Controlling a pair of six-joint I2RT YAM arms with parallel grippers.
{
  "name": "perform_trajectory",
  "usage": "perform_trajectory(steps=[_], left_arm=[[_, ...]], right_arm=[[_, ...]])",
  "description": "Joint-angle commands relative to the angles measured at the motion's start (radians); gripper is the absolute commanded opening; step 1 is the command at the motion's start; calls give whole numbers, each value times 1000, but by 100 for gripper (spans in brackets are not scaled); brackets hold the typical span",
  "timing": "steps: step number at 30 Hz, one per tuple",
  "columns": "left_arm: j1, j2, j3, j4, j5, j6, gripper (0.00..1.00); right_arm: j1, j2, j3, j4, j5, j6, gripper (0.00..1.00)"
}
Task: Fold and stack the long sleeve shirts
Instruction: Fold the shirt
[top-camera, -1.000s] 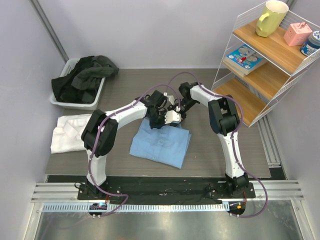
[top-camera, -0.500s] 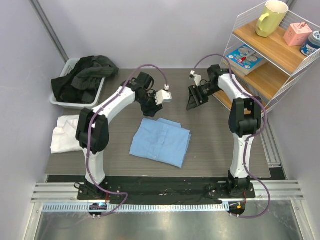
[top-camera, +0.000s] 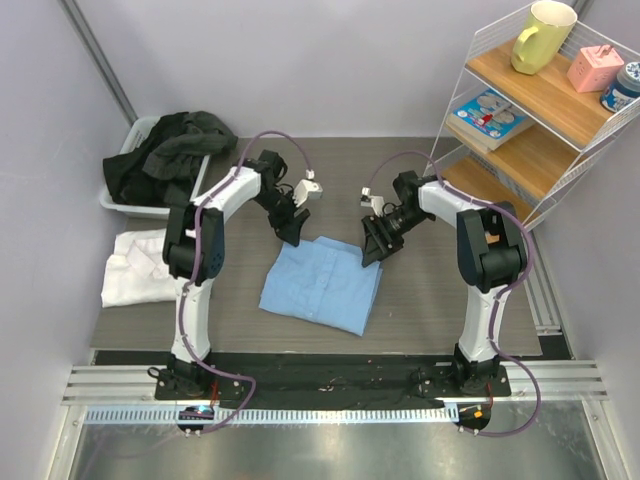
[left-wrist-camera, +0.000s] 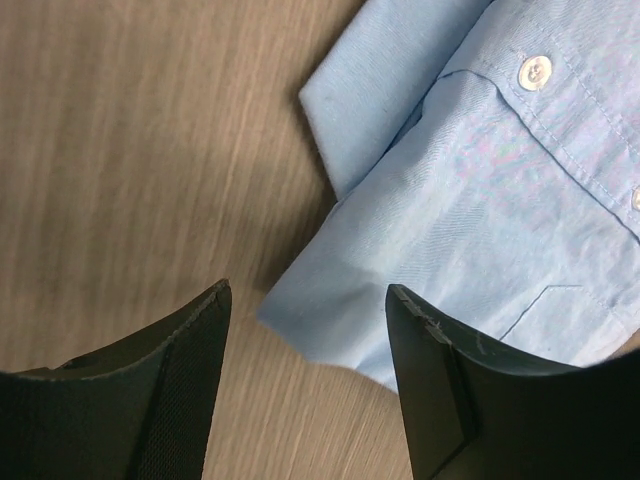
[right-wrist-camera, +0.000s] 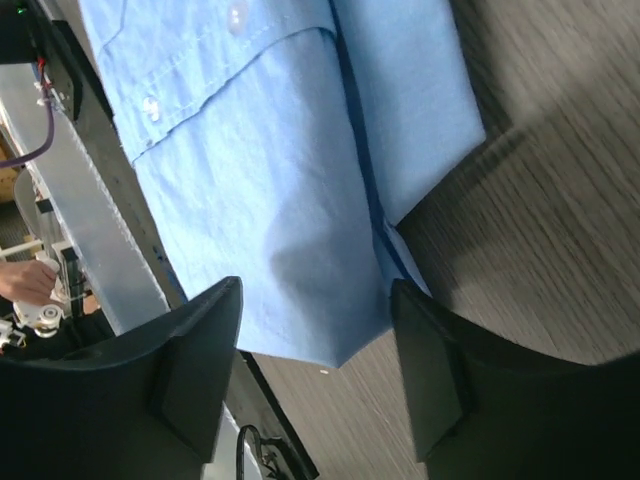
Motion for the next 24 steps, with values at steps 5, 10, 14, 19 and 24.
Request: perform_trajectory(steps=[5,10,14,19,24], left_arm=[[5,67,42,-35,62,-33,41],[64,98,108,-49,57,-92,0],[87,124,161,-36,37,-144,0],[95,129,151,17,8,-245,5],[179,38,84,143,-7,-420,41]], right_arm=[[0,0,-1,101,131,-21,21],[-2,27,103,104,169,3,1],[0,72,146,139,247,14,1],[-2,125,205,204,322,39,16],[-14,98,294,207,362,80,59]])
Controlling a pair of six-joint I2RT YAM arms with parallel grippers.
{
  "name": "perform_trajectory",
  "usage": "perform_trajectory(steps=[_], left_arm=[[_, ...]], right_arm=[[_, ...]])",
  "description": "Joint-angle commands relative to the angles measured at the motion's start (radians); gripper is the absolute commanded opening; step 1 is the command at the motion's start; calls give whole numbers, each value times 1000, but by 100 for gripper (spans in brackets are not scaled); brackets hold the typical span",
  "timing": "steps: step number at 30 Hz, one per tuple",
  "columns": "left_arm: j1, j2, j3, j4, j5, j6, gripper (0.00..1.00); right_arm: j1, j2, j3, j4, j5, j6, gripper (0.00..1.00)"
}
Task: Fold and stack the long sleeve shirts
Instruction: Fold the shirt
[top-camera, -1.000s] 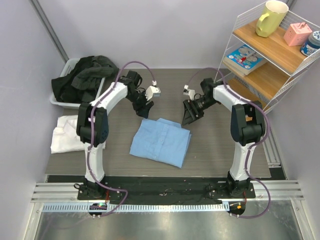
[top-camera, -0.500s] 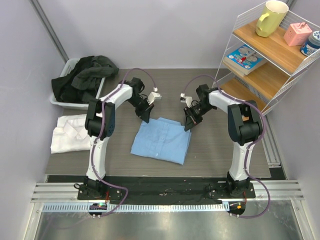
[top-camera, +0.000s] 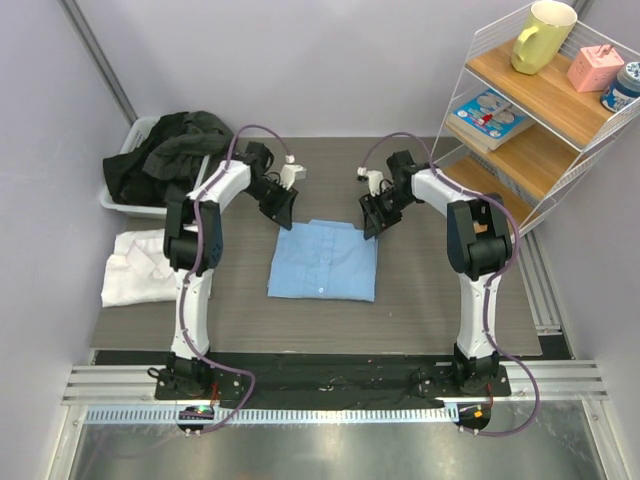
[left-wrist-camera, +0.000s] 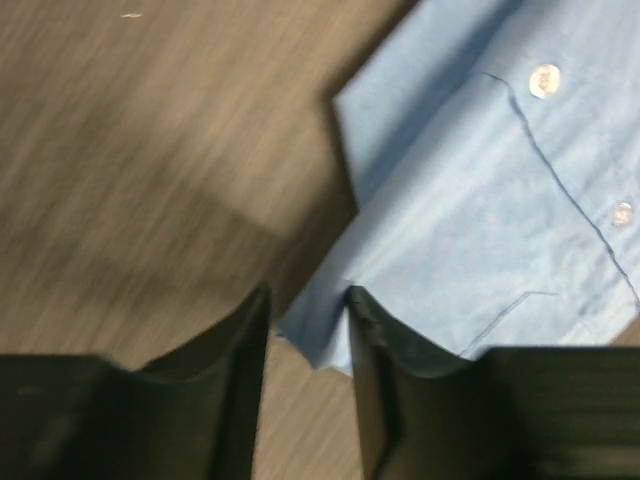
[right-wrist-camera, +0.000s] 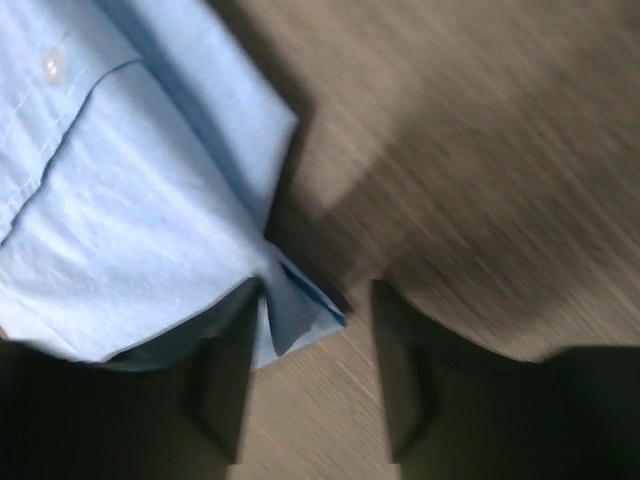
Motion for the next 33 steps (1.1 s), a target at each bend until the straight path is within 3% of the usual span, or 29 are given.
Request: perform_trajectory(steps=[1,3,6,8,9,13,15,19,24,28,31,33], left_arm=[[105,-112,-67,180,3,-232,47],[143,-231,-122,239,55,-291,54],[142,-400,-257,297,141,-386,69],[128,-483,-419,364,216,-490,99],[102,-552,-490,395,294,-550,100],[-13,-669,-848,682,396,-835,100],[-87,-688,-916,816,404,-927,100],[-119,-591,-983,904,387,-992,99],[-23,-430,-1019,922,330,-1011,96],[66,-362,-1047,856,344,-980,91],[39,-411,-1030,732,446,-868,88],[-18,-494,-997,568,462,-703,87]], right_arm=[[-32,-91,109,25,64,65,68],[-43,-148,113,26,37,88,79],[-54,-298,52,46,-84,168,88],[-48,-411,-83,110,-181,270,98],[-40,-440,-185,141,-289,300,99],[56,-533,-433,337,-459,484,100],[136,-555,-554,411,-485,526,100],[192,-512,-677,556,-510,587,100],[114,-313,-656,474,-462,452,98],[-12,-159,-584,304,-396,323,93],[-54,-164,-455,153,-376,234,89],[-54,-211,-350,104,-349,225,86]])
